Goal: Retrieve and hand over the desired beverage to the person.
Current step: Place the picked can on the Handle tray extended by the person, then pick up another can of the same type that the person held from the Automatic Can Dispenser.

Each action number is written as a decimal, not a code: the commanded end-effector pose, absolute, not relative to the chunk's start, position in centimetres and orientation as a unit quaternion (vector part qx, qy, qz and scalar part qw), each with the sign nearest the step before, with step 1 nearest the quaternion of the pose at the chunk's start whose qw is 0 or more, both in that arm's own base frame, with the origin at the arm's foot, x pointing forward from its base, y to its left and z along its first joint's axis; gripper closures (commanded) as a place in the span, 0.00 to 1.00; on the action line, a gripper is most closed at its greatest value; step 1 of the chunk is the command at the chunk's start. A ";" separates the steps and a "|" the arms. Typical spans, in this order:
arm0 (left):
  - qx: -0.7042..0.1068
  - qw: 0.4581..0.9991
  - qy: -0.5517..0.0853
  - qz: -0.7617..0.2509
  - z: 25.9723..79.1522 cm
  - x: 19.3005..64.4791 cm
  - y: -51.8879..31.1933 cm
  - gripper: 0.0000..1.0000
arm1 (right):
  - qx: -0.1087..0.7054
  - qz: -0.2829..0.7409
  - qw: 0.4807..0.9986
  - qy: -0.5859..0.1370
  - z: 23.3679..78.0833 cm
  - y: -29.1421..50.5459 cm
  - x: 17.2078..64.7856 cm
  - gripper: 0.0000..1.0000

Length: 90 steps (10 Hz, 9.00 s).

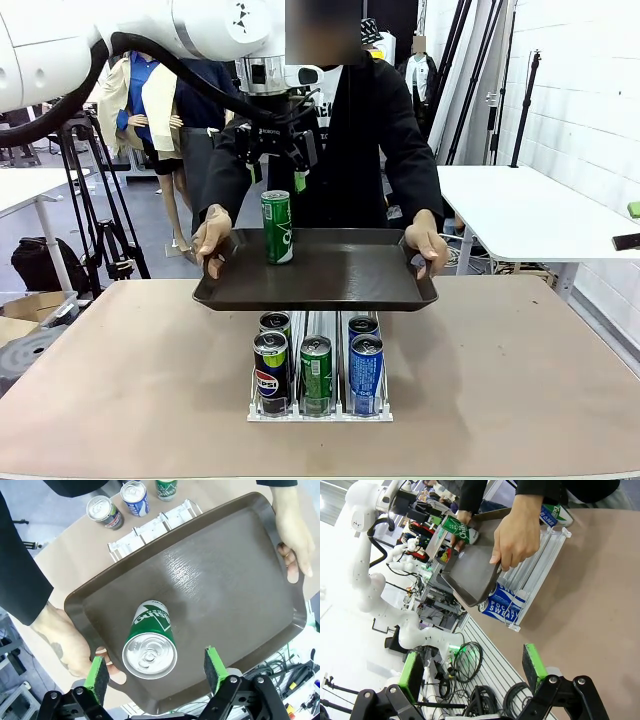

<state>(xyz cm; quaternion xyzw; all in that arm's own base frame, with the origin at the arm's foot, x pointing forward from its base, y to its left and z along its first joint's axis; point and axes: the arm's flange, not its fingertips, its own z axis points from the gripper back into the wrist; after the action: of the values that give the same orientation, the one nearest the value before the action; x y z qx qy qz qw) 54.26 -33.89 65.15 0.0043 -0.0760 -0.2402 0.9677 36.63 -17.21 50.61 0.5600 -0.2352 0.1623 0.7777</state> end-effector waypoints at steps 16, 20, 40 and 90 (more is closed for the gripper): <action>0.004 0.968 -0.077 -0.240 65.2 54.2 -33.9 0.00 | 0.556 0.159 0.780 -0.241 50.4 -17.0 36.5 0.00; -0.001 0.968 -0.089 -0.235 67.1 55.8 -33.4 0.00 | 0.556 0.159 0.780 -0.241 50.4 -17.0 36.5 0.00; -0.495 0.864 0.005 -0.093 55.8 52.5 12.1 0.00 | 0.556 0.159 0.780 -0.241 50.4 -17.0 36.5 0.00; -0.562 0.818 0.045 -0.114 50.7 51.7 14.8 0.00 | 0.556 0.159 0.780 -0.241 50.4 -17.0 36.5 0.00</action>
<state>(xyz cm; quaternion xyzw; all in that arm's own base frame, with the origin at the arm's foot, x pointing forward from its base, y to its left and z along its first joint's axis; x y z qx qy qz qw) 52.00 14.74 50.37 -0.5623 0.0421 -0.1133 0.8181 36.62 -17.26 50.59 0.5597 -0.2356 0.1615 0.7779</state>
